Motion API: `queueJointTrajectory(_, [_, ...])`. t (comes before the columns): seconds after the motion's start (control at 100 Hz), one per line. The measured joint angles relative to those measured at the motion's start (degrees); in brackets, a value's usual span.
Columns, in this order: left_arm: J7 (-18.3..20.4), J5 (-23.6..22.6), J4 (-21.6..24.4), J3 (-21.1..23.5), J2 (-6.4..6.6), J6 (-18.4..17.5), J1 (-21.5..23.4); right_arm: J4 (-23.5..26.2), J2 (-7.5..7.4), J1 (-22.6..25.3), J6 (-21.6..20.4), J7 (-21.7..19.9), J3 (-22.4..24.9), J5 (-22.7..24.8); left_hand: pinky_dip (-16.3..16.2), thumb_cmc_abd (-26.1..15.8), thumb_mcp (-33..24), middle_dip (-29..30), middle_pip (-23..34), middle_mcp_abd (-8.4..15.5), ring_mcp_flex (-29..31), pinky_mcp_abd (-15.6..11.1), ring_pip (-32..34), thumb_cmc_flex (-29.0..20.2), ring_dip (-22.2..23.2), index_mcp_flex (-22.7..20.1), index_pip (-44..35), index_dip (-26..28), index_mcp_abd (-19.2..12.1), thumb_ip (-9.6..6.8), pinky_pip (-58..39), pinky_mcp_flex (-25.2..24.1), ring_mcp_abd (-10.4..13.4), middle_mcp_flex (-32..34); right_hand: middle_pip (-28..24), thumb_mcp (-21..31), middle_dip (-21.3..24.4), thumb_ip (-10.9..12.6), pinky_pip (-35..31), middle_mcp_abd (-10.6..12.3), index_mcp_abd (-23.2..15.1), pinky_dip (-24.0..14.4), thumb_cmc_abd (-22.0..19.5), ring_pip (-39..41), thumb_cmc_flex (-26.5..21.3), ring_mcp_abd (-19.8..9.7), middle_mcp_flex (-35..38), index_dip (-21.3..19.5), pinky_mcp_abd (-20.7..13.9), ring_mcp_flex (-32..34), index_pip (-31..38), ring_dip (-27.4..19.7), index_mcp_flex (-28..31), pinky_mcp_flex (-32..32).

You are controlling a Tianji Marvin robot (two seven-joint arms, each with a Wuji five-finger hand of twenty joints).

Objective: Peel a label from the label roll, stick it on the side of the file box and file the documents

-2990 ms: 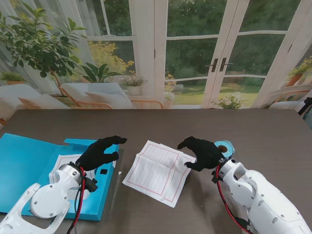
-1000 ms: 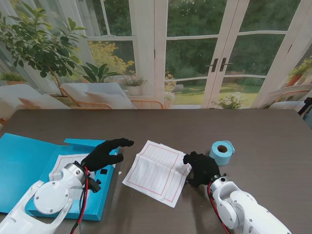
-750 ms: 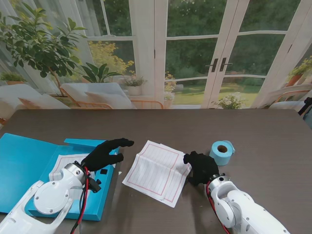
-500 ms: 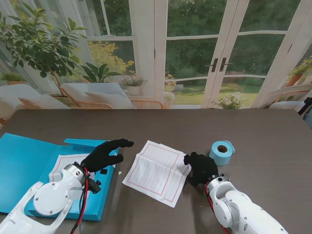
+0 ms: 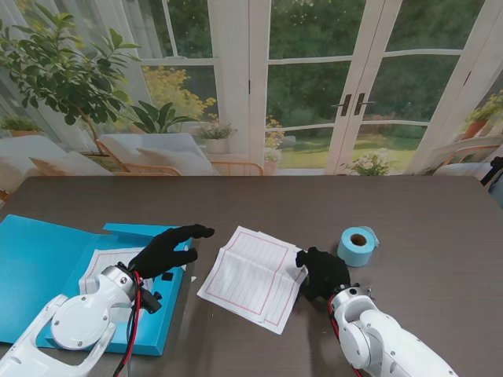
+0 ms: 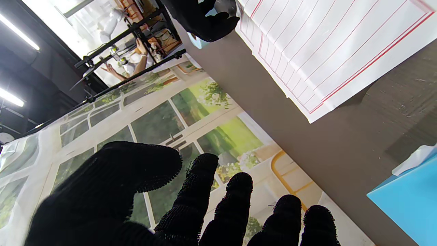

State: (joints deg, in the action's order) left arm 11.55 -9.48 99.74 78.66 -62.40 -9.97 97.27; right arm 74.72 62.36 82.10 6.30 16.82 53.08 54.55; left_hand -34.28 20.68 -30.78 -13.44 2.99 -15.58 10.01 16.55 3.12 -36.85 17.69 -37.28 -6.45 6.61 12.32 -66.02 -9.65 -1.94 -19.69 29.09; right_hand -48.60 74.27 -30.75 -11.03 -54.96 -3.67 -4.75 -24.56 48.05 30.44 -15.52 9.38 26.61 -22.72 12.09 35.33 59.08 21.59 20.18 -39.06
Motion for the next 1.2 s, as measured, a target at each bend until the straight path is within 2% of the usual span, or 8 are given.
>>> queueJointTrajectory(0.42, [0.2, 0.5, 0.7, 0.2, 0.01, 0.6, 0.5, -1.0, 0.29, -0.7, -0.9, -0.3, -0.2, -2.9, 0.6, -1.3, 0.6, 0.0, 0.0, -0.3, 0.0, 0.0, 0.0, 0.0, 0.0, 0.0, 0.0, 0.0, 0.0, 0.0, 0.0, -0.2, 0.0, 0.0, 0.0, -0.1, 0.0, 0.5, -8.3, 0.0, -3.4, -0.3, -16.5, 1.3, 0.7, 0.2, 0.7, 0.0, 0.5, -1.1, -1.5, 0.4, 1.4, 3.9])
queueJointTrajectory(0.45, [0.2, 0.6, 0.7, 0.2, 0.01, 0.7, 0.6, -1.2, 0.32, -0.9, -1.1, -0.3, -0.2, -3.1, 0.6, -1.3, 0.6, 0.0, 0.0, -0.3, 0.0, 0.0, 0.0, 0.0, 0.0, 0.0, 0.0, 0.0, 0.0, 0.0, 0.1, -0.5, 0.0, 0.0, 0.0, -0.1, 0.0, 0.5, -8.6, 0.0, -3.6, -0.4, -17.2, 1.5, 0.7, 0.2, 0.7, 0.0, 0.5, -1.1, -1.1, 0.4, 2.1, 3.7])
queueJointTrajectory(0.47, [0.2, 0.6, 0.8, 0.2, 0.01, 0.8, 0.6, -1.3, 0.34, -0.9, -1.2, -0.3, -0.2, -3.2, 0.6, -1.3, 0.6, 0.0, 0.0, -0.3, 0.0, 0.0, 0.0, 0.0, 0.0, 0.0, 0.0, 0.0, 0.0, 1.08, 0.1, -0.6, 0.0, 0.0, 0.0, 0.0, 0.0, 0.5, -8.6, 0.0, -3.7, -0.8, -17.5, 1.5, 0.7, 0.2, 0.7, 0.0, 0.5, -1.1, -1.6, 0.4, 2.7, 3.6])
queueJointTrajectory(0.59, [0.2, 0.8, 1.1, 0.3, 0.01, 1.1, 0.9, -1.9, 0.46, -1.2, -2.1, 0.3, -0.2, -3.7, 0.6, -1.3, 0.7, 0.0, 0.0, -0.4, 0.0, 0.0, 0.0, 0.0, -0.1, 0.0, 0.0, 0.0, 0.0, 1.1, 0.1, -0.6, 0.0, 0.0, -0.5, 0.1, 0.0, 0.5, -9.2, -0.1, -4.9, -1.7, -19.8, 1.9, 1.3, 0.6, 2.3, 1.7, 0.5, -1.1, -1.5, 0.4, 4.4, 3.1])
queueJointTrajectory(0.8, [0.2, 1.1, 1.3, 0.4, -0.01, 1.5, 1.2, -3.5, 0.79, -1.6, -3.4, 2.8, -0.4, -4.1, 0.7, -2.2, 1.3, 0.0, 0.0, -0.4, 0.0, 0.0, 0.0, 0.6, -0.1, 0.0, 0.0, 0.0, 0.0, 1.1, 0.1, -0.6, 0.0, 0.0, -0.5, -1.7, 0.6, -7.3, -9.8, -0.1, -8.0, -1.7, -19.4, 1.4, -3.8, 0.8, 7.5, 11.0, 0.5, 1.1, 2.9, -0.1, 8.8, 1.7])
queueJointTrajectory(1.0, [0.2, 1.4, 1.5, 0.4, -0.02, 1.8, 1.3, -5.6, 0.86, -2.3, -6.6, 6.3, -0.8, -1.2, 0.7, -1.9, 1.3, 0.0, 0.0, -0.5, 0.0, 0.0, 0.0, 0.6, -0.1, 0.0, 0.2, 0.0, 0.0, 1.12, 0.7, -0.8, 0.0, 0.0, 1.6, -2.6, 3.1, -8.6, -7.5, 4.0, -10.9, 0.2, -19.2, 0.0, -5.9, 0.7, 19.7, 13.7, 0.0, 8.4, 7.7, -1.1, 15.7, 1.3])
queueJointTrajectory(1.03, [0.2, 1.4, 1.6, 0.4, -0.02, 1.8, 1.3, -5.8, 0.81, -2.4, -7.1, 6.9, -0.9, -0.4, 0.7, -3.1, 1.3, 0.0, 0.0, -0.5, 0.0, 0.0, 0.0, 0.6, -0.1, 0.0, 0.2, 0.0, 0.0, 2.26, 0.7, -0.8, 0.0, 0.0, 1.7, -2.6, 3.2, -8.6, -7.5, 4.4, -10.9, 0.5, -19.1, 1.0, -6.0, -0.4, 21.5, 13.7, 0.0, 11.2, 8.3, -1.0, 16.3, 1.3])
queueJointTrajectory(1.2, [0.1, 1.9, 1.8, 0.5, -0.05, 2.3, 1.5, -6.6, 0.53, -3.0, -9.1, 10.4, -1.9, 1.5, 0.7, -4.1, 1.3, 0.0, 0.0, -0.5, 0.0, 0.0, 0.0, 0.6, -0.1, 0.0, 0.2, 0.0, 0.0, 2.26, 0.7, -0.9, 0.0, 0.0, 3.4, -1.2, 4.0, -9.7, -9.1, 5.6, -10.7, 1.5, -17.1, 2.6, -7.6, -3.5, 29.3, 13.5, -1.0, 18.5, 11.5, -0.4, 17.9, 1.3])
